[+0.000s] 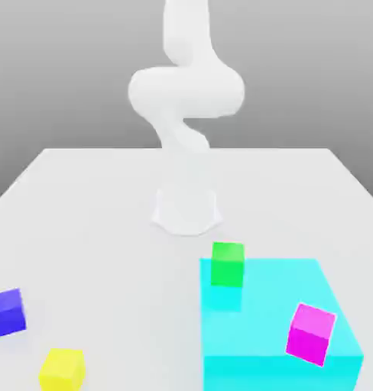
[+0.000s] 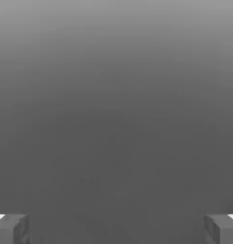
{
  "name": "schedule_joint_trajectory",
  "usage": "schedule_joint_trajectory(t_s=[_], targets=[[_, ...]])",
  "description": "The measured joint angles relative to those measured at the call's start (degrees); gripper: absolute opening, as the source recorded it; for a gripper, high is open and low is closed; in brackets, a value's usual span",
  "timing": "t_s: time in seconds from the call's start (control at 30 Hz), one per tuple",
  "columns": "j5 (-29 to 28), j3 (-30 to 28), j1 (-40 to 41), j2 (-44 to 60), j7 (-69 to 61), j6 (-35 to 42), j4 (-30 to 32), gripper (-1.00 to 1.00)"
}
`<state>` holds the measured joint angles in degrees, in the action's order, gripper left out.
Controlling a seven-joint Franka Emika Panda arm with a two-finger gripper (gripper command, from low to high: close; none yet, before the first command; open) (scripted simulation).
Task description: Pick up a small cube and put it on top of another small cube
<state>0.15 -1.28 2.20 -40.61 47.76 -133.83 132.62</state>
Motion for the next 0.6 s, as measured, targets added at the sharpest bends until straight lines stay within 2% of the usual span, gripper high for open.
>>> schedule_joint_trajectory(t_s=[0.33, 0.6], targets=[[0.87, -6.55, 7.93, 21.02, 7.65, -8.26, 3.38, 0.00], [3.83, -12.49, 14.36, 37.71, 12.00, -14.71, 6.03, 0.00]])
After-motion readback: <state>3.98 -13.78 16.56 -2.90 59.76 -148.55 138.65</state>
